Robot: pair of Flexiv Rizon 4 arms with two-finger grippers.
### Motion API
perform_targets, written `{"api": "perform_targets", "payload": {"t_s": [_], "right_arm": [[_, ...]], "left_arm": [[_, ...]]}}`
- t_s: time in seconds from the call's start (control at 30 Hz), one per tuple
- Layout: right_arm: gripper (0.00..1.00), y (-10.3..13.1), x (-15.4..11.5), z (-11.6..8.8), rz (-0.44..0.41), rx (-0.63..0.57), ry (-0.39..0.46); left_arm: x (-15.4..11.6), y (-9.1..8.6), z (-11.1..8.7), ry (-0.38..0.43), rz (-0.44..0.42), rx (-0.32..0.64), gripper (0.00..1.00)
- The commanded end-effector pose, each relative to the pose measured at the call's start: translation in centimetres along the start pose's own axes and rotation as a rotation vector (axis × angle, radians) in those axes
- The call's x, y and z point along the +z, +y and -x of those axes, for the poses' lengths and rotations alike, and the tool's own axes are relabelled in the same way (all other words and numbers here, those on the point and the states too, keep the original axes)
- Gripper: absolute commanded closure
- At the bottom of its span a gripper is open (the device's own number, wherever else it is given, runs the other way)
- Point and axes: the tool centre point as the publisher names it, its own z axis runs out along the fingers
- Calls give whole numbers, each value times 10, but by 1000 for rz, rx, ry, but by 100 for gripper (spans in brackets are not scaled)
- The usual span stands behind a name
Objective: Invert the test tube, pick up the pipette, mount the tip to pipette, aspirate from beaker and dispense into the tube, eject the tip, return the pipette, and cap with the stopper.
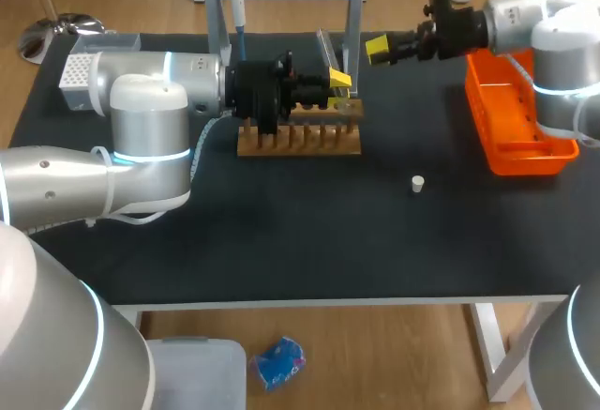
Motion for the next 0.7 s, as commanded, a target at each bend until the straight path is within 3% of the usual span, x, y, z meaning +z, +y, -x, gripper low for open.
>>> {"api": "perform_targets", "payload": {"t_s": [0.03, 0.33, 0.43, 0.7], "right_arm": [[0, 1, 0, -7, -149, -466, -466], [0, 1, 0, -7, -149, -466, -466], [0, -7, 5, -1, -190, -636, -508], [0, -27, 0, 17, -215, -804, -438]], "left_arm": [[0, 0, -1, -3, 0, 3, 100], [0, 0, -1, -3, 0, 3, 100], [0, 0, -1, -3, 0, 3, 100], [0, 0, -1, -3, 0, 3, 100]]}}
